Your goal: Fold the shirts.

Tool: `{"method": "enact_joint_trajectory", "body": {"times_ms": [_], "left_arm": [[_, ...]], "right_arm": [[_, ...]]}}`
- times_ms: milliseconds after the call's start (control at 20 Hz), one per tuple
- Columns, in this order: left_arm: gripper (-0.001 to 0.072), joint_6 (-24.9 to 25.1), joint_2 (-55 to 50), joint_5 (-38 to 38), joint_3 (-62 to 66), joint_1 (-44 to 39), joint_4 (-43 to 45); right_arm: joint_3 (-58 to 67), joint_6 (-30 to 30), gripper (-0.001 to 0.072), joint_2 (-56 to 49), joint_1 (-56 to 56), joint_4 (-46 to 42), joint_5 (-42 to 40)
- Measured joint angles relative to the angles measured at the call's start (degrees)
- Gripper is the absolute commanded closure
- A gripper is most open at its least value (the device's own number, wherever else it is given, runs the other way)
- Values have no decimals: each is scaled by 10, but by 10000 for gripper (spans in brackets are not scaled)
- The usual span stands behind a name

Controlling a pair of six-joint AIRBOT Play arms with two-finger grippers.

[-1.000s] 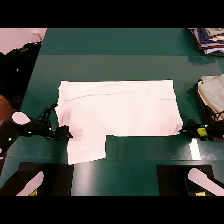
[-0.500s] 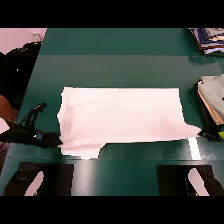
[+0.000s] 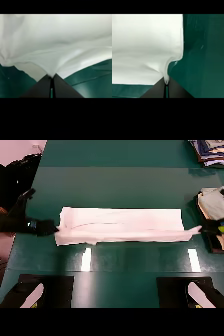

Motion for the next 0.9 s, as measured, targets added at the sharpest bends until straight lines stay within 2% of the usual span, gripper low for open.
{"method": "enact_joint_trajectory", "body": {"times_ms": [300, 500, 550, 600, 650, 700, 750, 800, 850, 900], "left_arm": [[683, 35, -215, 124, 79, 0, -15], [680, 58, -300, 186, 110, 0, -52], [613, 60, -311, 198, 115, 0, -57], [322, 62, -318, 208, 120, 0, -62], [81, 64, -324, 215, 124, 0, -64], [58, 64, -327, 217, 129, 1, -67], [59, 64, -330, 216, 134, 0, -69], [130, 66, -332, 207, 142, 0, -70], [364, 66, -333, 196, 149, 0, -71], [528, 67, -334, 181, 157, 0, -71]], "right_arm": [[127, 7, 693, -197, 33, 6, -18], [194, 8, 689, -291, 37, 40, -33], [208, 8, 621, -308, 37, 51, -38], [220, 8, 414, -324, 37, 63, -42], [233, 8, 323, -339, 36, 73, -46], [243, 8, 322, -351, 33, 85, -50], [250, 8, 322, -360, 29, 92, -51], [256, 8, 322, -367, 23, 99, -52], [259, 5, 322, -370, 14, 104, -51], [259, 1, 323, -373, 4, 108, -46]]}}
